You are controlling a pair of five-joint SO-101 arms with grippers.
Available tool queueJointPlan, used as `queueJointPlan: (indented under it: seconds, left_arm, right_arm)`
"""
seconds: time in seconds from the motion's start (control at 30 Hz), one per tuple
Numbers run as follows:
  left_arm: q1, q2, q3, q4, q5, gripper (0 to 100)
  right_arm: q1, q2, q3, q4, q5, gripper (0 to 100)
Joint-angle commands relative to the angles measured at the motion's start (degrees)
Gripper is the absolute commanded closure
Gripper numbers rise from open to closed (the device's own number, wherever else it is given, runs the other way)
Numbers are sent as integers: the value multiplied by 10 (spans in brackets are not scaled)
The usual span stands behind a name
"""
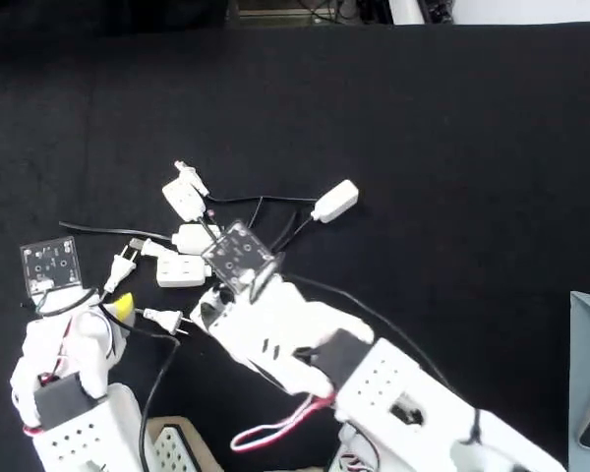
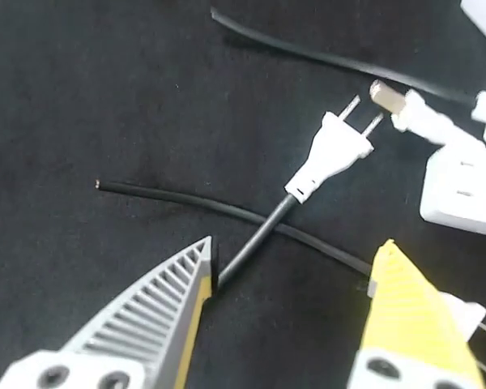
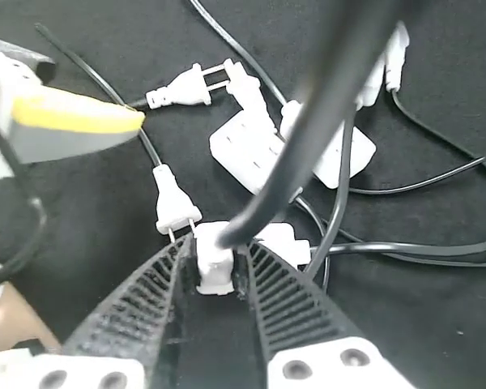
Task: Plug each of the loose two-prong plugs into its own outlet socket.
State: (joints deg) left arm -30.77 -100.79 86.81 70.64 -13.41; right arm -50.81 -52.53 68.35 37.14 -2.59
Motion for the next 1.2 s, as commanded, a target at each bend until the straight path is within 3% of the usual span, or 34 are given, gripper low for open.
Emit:
queueJointPlan:
  seconds: [0.0, 0.63, 1.17]
  left_arm:
    - [-6, -24, -1, 11, 5, 693]
    - [-6, -26, 0, 15, 5, 693]
    - [-6, -26, 7, 14, 4, 693]
  right_arm:
    - [-10, 90, -24, -76, -4, 985]
    - [-28, 209, -23, -156, -4, 986]
    - [-4, 240, -25, -151, 15, 986]
